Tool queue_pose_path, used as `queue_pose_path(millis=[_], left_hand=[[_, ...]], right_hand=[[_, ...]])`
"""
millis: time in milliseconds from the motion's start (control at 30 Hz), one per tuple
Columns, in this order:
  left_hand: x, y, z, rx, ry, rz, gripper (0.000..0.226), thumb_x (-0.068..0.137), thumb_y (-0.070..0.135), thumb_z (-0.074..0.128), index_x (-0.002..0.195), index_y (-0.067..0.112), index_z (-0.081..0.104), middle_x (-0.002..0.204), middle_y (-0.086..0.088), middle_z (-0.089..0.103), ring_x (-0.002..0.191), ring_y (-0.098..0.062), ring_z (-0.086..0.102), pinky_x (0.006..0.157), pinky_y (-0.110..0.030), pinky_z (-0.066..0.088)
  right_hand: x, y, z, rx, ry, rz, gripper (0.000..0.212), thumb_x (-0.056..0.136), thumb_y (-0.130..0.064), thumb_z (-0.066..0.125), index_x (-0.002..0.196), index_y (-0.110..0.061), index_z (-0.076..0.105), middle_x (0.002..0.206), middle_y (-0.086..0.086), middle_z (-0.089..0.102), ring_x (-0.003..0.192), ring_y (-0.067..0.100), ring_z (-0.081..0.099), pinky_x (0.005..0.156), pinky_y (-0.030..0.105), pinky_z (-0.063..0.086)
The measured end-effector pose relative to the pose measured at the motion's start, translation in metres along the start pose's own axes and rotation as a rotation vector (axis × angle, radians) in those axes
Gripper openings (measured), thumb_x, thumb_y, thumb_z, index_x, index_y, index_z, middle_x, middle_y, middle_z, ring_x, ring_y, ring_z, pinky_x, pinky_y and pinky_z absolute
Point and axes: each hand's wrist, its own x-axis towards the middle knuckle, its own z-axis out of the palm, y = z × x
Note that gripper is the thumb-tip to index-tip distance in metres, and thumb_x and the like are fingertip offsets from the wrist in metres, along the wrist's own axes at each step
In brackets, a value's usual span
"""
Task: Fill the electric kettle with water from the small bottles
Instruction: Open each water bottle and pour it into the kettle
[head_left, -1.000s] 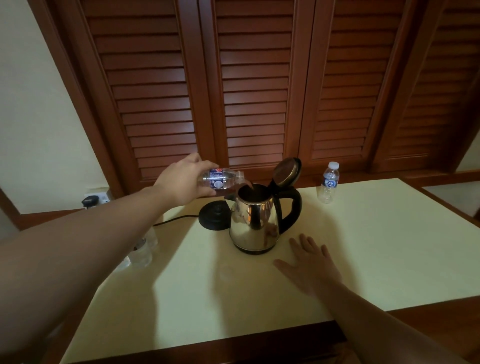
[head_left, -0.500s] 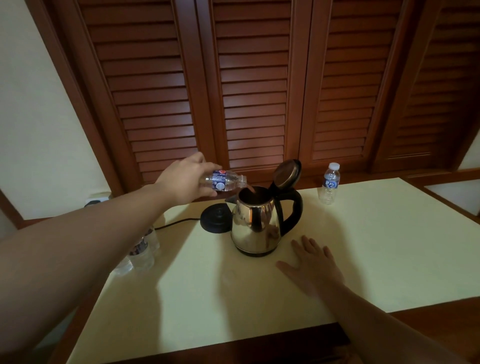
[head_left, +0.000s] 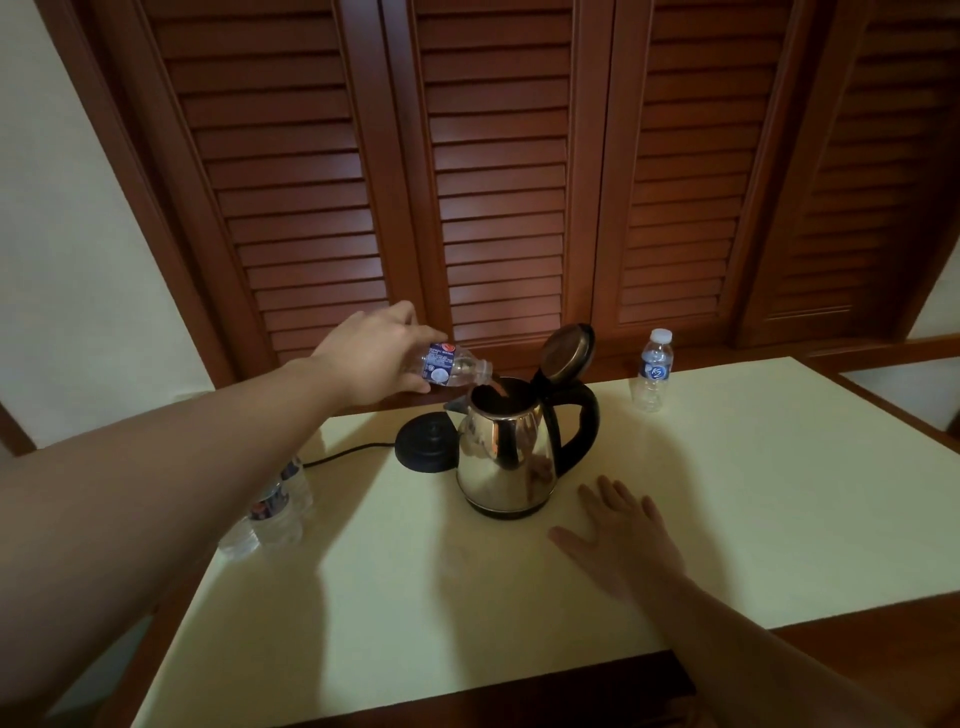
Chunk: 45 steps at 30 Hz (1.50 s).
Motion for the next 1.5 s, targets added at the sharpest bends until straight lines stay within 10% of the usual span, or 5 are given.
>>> queue_pose_path(millis=[1233, 1500], left_hand=[[0.048, 0.003, -0.031, 0.276, -0.172, 0.288, 0.074, 0.088, 0.061, 0.068, 0.153, 0.039, 0.043, 0.119, 0.002, 0.047, 0.111, -0.019, 0.052, 0.084, -0.033, 0.040], [0.035, 0.002, -0.018, 0.080, -0.159, 0.116, 0.073, 0.086, 0.061, 0.071, 0.150, 0.037, 0.046, 0.109, 0.007, 0.040, 0.101, -0.016, 0.049, 0.085, -0.037, 0.046]], right_hand=[[-0.001, 0.000, -0.001, 0.009, -0.010, 0.016, 0.092, 0.089, -0.085, 0.020, 0.165, -0.033, 0.011, 0.174, -0.003, -0.001, 0.159, 0.017, -0.005, 0.128, 0.045, -0.002], [-0.002, -0.002, -0.002, 0.007, 0.004, 0.018, 0.092, 0.089, -0.085, 0.021, 0.165, -0.033, 0.012, 0.174, -0.003, 0.001, 0.159, 0.017, -0.003, 0.129, 0.045, -0.001]])
